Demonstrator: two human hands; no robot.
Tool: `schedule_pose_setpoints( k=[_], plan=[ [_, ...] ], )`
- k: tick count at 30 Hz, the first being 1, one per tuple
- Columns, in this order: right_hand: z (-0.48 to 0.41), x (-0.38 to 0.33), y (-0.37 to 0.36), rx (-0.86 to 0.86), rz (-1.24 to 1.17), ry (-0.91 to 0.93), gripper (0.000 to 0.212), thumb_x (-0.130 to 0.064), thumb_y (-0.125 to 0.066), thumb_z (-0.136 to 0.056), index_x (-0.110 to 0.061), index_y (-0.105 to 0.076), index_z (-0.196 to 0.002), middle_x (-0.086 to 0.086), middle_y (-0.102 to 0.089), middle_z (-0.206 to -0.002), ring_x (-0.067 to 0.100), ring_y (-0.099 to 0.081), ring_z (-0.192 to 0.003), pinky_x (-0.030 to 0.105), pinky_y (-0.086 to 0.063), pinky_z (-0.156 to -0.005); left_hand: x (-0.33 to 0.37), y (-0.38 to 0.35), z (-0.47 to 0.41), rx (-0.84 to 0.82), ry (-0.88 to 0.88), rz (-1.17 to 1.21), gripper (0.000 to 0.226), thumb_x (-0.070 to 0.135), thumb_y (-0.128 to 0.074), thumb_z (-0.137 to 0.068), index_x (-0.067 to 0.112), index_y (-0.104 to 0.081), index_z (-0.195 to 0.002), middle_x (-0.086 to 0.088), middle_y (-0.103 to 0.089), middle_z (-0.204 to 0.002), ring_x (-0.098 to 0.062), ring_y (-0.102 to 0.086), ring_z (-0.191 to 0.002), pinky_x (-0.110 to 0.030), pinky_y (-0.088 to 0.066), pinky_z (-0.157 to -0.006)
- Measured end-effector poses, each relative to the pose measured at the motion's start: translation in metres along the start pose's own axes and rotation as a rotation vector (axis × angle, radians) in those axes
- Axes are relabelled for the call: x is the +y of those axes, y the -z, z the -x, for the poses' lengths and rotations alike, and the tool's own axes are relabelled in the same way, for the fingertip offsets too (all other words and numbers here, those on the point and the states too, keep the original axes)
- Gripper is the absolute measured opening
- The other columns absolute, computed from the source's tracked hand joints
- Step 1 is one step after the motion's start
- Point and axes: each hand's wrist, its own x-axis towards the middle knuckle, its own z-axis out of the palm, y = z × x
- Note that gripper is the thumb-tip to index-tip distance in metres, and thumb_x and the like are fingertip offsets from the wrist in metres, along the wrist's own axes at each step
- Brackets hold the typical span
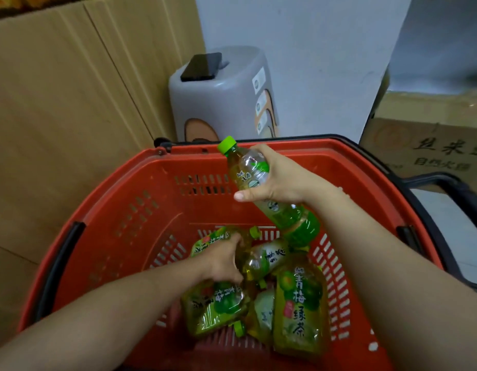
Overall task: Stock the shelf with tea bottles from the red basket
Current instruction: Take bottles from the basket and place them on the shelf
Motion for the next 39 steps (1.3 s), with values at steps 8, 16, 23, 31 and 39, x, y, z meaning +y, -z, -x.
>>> schedule_pose_setpoints(
  k=[8,16,23,31,39],
  plan=[
    [0.007,-0.001,0.003,-0.1,-0.03,-0.079,0.104,-0.047,-0.087,-0.057,-0.031,-0.03,-0.143,0.0,-0.043,-0.146,0.023,-0.042,-0.132,0.034,-0.037,-0.102,-0.005,0.098,0.059,0.491,-0.12,0.285,0.024,0.021,-0.079,-0.064,0.034,-0.071,-0.082,0.007,-0.073,-0.087,-0.009,-0.067,-0.079,-0.024,-0.051,-0.073],
    [0.015,-0.036,-0.025,-0.463,-0.915,-0.072,0.082,-0.038,-0.096,-0.04,-0.019,-0.064,-0.113,0.014,-0.07,-0.106,0.025,-0.07,-0.083,0.039,-0.059,-0.069,-0.023,0.176,0.189,0.963,-0.285,0.764,0.047,-0.007,-0.076,-0.069,0.027,-0.065,-0.1,0.008,-0.074,-0.072,0.0,-0.064,-0.066,-0.021,-0.054,-0.067],
    [0.031,-0.117,-0.082,-0.852,-1.206,0.096,0.06,-0.031,-0.09,-0.06,-0.015,-0.07,-0.114,0.015,-0.072,-0.111,0.029,-0.071,-0.096,0.046,-0.057,-0.08,-0.021,0.225,0.263,1.323,-0.423,0.964,0.042,0.006,-0.063,-0.066,0.02,-0.062,-0.105,-0.012,-0.069,-0.09,-0.012,-0.064,-0.077,-0.015,-0.05,-0.062],
    [0.047,-0.237,-0.133,-0.752,-1.279,0.202,0.087,-0.031,-0.096,-0.043,-0.007,-0.064,-0.12,0.023,-0.069,-0.111,0.033,-0.071,-0.091,0.042,-0.059,-0.076,-0.044,0.212,0.338,1.187,-0.324,0.8,0.089,0.032,-0.073,-0.081,0.045,-0.016,-0.147,0.031,-0.051,-0.12,0.008,-0.059,-0.107,-0.025,-0.048,-0.097],
    [0.053,-0.333,-0.15,-0.599,-0.918,0.405,0.082,-0.027,-0.089,-0.046,-0.033,-0.052,-0.119,0.01,-0.074,-0.097,0.024,-0.071,-0.079,0.032,-0.056,-0.06,-0.104,0.205,0.408,1.536,-0.297,1.254,0.037,0.009,-0.073,-0.076,0.015,-0.06,-0.11,-0.007,-0.074,-0.099,-0.02,-0.072,-0.082,-0.033,-0.06,-0.071]
  ],
)
